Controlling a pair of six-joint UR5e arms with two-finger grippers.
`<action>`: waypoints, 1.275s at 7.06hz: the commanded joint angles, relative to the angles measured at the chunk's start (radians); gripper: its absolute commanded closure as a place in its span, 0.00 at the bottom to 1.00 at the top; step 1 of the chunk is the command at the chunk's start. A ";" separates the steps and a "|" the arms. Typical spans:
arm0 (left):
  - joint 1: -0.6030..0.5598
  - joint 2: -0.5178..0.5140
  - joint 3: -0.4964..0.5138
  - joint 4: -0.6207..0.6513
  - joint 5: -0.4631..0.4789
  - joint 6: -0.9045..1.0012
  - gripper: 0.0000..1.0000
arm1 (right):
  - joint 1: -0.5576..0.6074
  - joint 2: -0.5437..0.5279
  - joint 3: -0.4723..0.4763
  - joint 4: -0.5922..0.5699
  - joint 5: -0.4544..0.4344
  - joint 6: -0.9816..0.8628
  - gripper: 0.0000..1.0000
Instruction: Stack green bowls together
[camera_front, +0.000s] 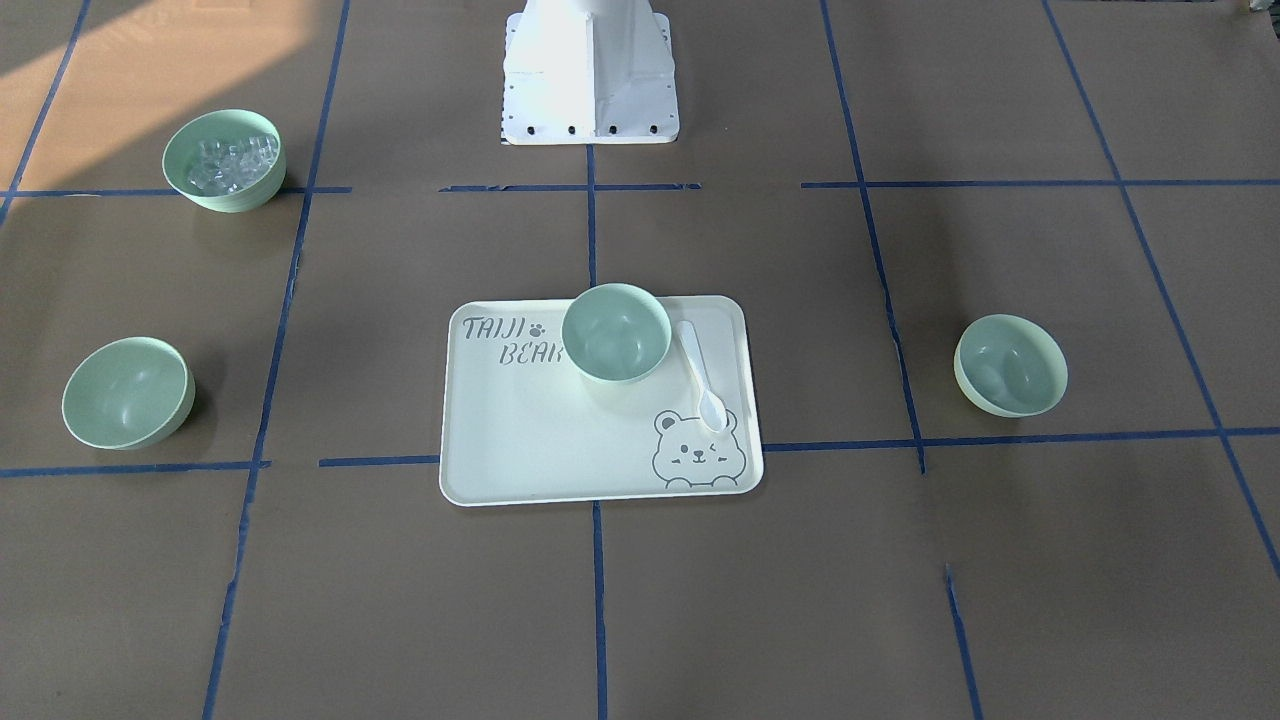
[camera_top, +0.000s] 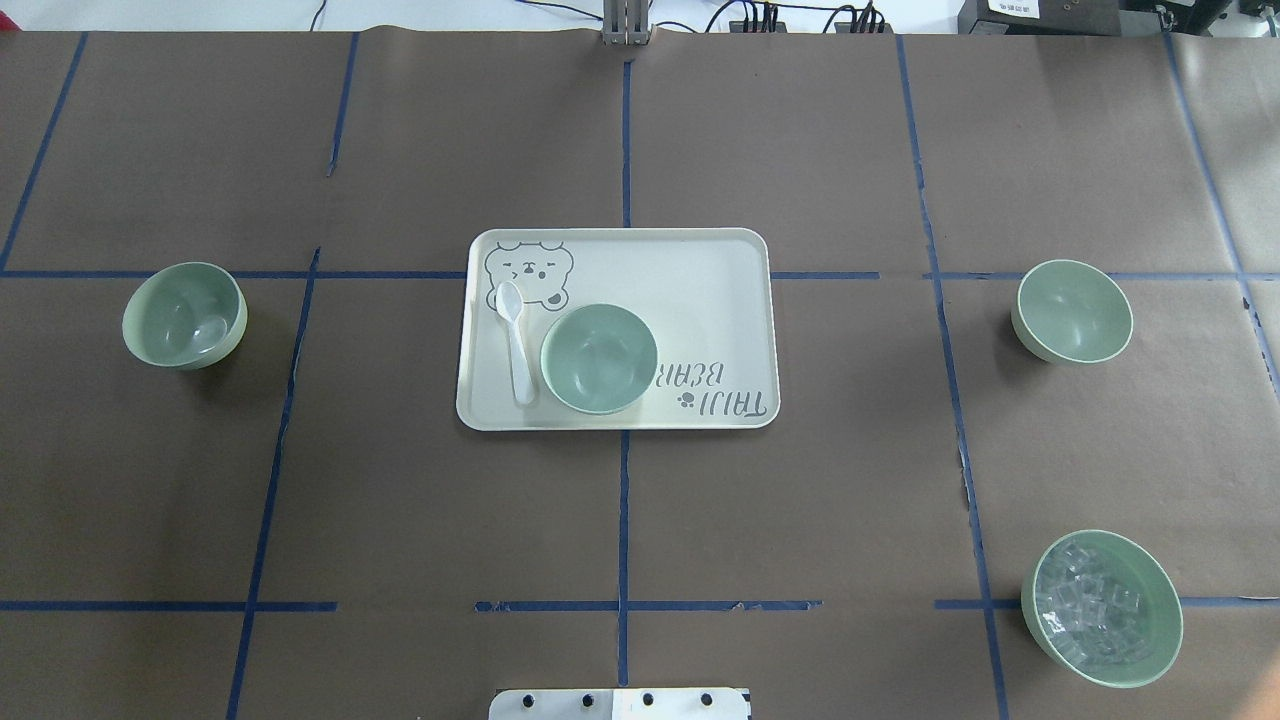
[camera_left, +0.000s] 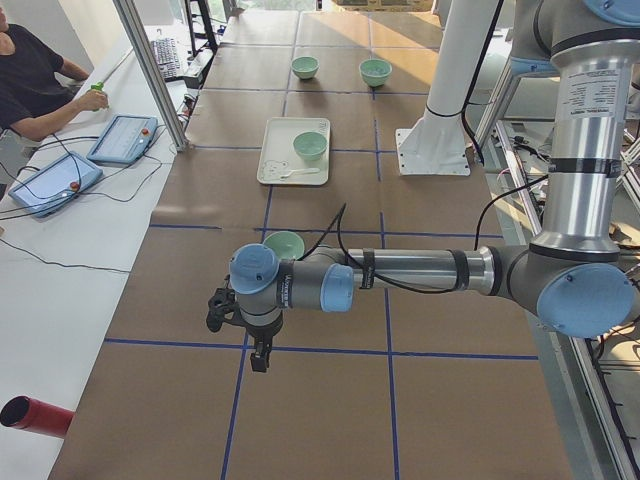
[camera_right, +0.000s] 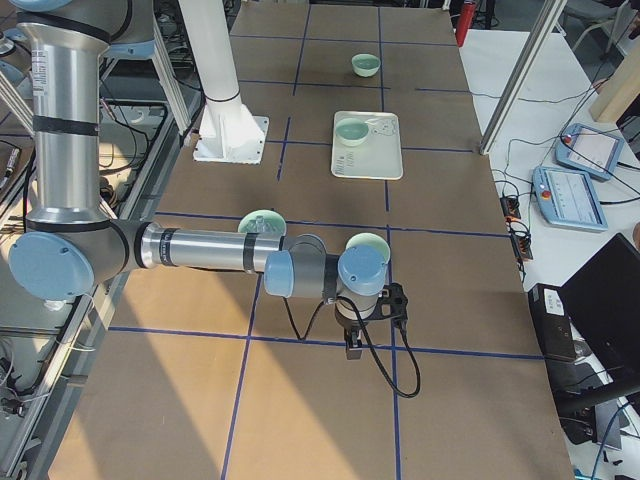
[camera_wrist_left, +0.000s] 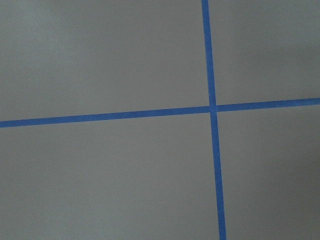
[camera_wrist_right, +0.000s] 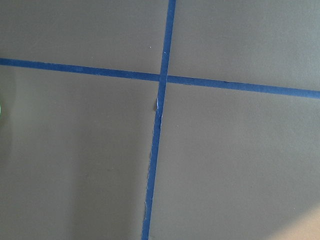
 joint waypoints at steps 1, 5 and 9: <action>0.000 -0.001 0.003 -0.004 0.000 -0.002 0.00 | 0.001 0.002 0.005 0.000 -0.002 0.009 0.00; 0.070 -0.011 -0.003 -0.193 -0.001 -0.081 0.00 | -0.005 0.037 0.069 0.000 0.008 0.023 0.00; 0.288 -0.006 -0.002 -0.507 -0.004 -0.518 0.00 | -0.058 0.070 0.042 0.046 0.006 0.140 0.00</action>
